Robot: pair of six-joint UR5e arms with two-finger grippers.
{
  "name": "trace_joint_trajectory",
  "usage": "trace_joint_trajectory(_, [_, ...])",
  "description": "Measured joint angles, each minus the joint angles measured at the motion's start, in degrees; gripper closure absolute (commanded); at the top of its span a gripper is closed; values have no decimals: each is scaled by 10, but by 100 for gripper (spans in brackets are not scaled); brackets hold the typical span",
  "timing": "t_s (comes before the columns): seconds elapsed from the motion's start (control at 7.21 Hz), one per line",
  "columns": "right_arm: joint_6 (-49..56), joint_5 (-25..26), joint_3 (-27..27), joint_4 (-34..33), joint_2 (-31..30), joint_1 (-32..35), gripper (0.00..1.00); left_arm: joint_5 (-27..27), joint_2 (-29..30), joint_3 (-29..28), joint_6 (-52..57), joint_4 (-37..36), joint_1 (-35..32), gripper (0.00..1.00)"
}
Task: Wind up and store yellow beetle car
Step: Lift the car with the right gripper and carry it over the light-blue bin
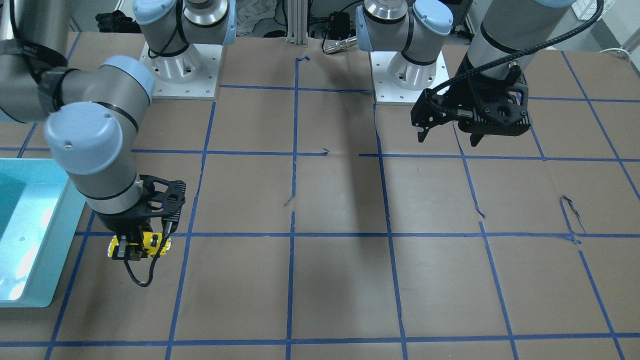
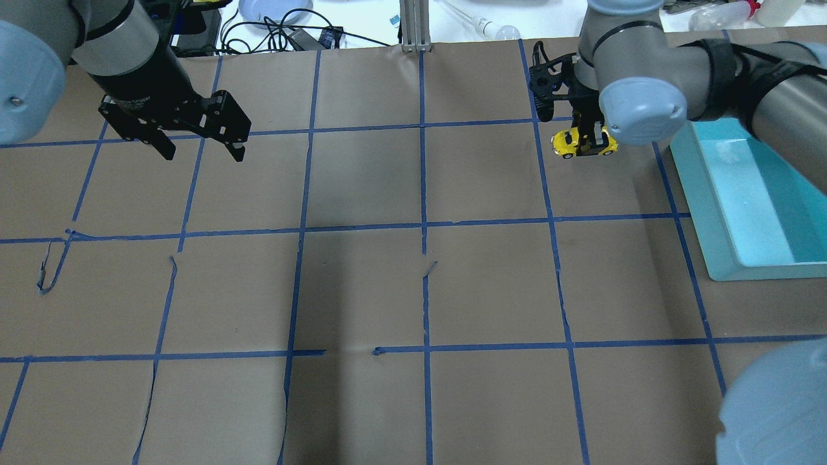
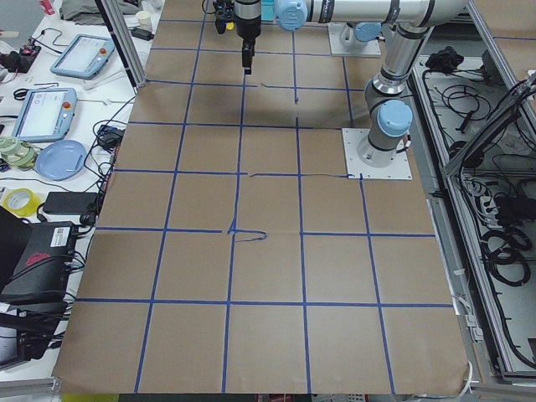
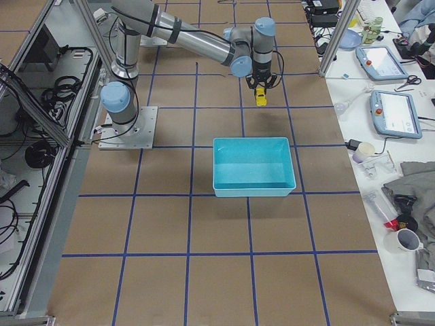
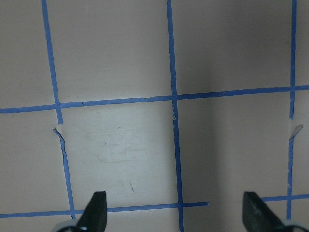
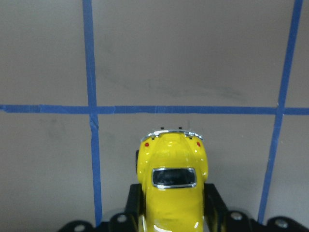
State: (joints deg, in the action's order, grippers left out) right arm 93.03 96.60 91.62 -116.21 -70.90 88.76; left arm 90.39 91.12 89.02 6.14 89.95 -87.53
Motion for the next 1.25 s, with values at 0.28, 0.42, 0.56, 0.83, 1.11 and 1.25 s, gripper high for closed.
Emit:
trace_joint_trajectory(0.28, [37, -11, -23, 42, -21, -49, 81, -1, -3, -2, 1, 0, -1, 0])
trace_joint_trajectory(0.42, [58, -26, -23, 54, -24, -85, 81, 0, -4, -1, 2, 1, 0, 0])
trace_joint_trajectory(0.56, [95, -36, -21, 64, -26, -125, 81, 0, -5, 0, 3, 1, 1, 0])
trace_joint_trajectory(0.83, [188, -43, -16, 68, -22, -196, 81, 0, -5, 3, 3, 1, 1, 0])
trace_joint_trajectory(1.11, [263, -44, -14, 64, -13, -254, 81, 3, -7, 10, 8, 1, 2, 0])
trace_joint_trajectory(1.25, [294, -44, -14, 62, -5, -281, 80, 2, -9, 10, 9, 1, 2, 0])
